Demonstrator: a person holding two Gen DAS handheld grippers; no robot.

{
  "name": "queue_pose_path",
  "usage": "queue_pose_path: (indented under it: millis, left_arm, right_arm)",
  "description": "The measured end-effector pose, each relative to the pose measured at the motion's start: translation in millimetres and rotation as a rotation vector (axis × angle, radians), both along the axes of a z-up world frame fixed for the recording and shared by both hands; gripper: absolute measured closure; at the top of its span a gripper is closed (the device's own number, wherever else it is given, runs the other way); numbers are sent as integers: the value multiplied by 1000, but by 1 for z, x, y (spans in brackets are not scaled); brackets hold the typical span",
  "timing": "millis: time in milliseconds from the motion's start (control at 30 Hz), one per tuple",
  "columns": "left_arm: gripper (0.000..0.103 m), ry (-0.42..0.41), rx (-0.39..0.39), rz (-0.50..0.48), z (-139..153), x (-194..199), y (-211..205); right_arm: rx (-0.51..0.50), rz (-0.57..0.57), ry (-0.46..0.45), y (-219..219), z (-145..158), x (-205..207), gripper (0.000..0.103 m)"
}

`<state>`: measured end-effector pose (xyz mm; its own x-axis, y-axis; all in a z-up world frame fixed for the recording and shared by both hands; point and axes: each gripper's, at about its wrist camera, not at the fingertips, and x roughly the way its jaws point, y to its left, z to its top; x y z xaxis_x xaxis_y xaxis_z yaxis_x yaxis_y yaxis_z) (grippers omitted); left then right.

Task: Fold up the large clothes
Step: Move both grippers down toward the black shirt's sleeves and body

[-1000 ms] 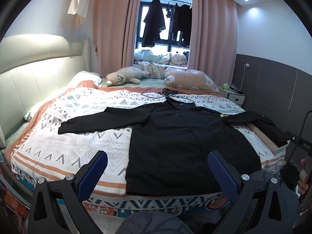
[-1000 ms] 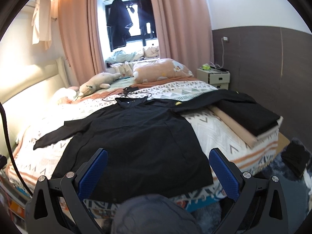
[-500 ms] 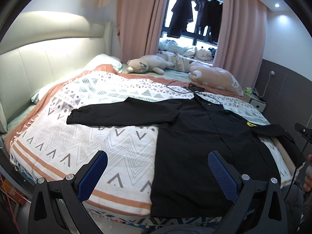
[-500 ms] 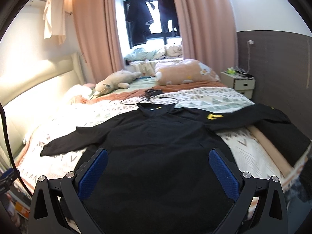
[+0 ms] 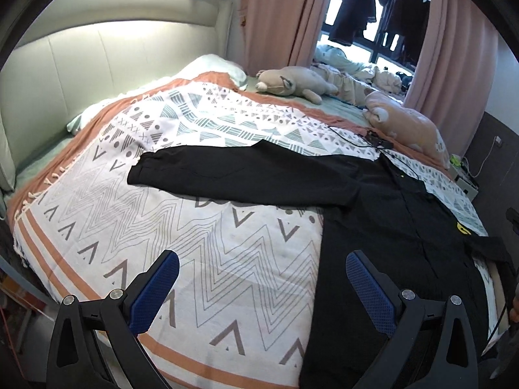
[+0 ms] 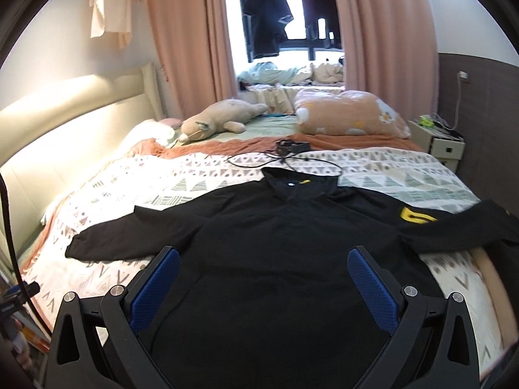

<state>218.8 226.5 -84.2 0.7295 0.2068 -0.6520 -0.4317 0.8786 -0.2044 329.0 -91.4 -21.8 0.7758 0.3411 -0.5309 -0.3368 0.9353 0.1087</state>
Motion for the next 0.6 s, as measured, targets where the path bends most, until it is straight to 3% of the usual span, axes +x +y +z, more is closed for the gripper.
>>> queue_pose_path:
  millis: [233,300,533,600]
  left_arm:
    - [12,63,-98,58,-37,27,56]
    - [20,79,-150,81,-48,34,75]
    - [25,122,-257,144,-77,62,138]
    - [31,118,-292,165,-84,72,154]
  right_arm:
    - [-49,69,8,34,-26,45,0]
    - [-59,81,20,43,-33,58,1]
    - [-147,164,60,80,-66,97,16]
    - [-178,183,74,90,-74,104,19]
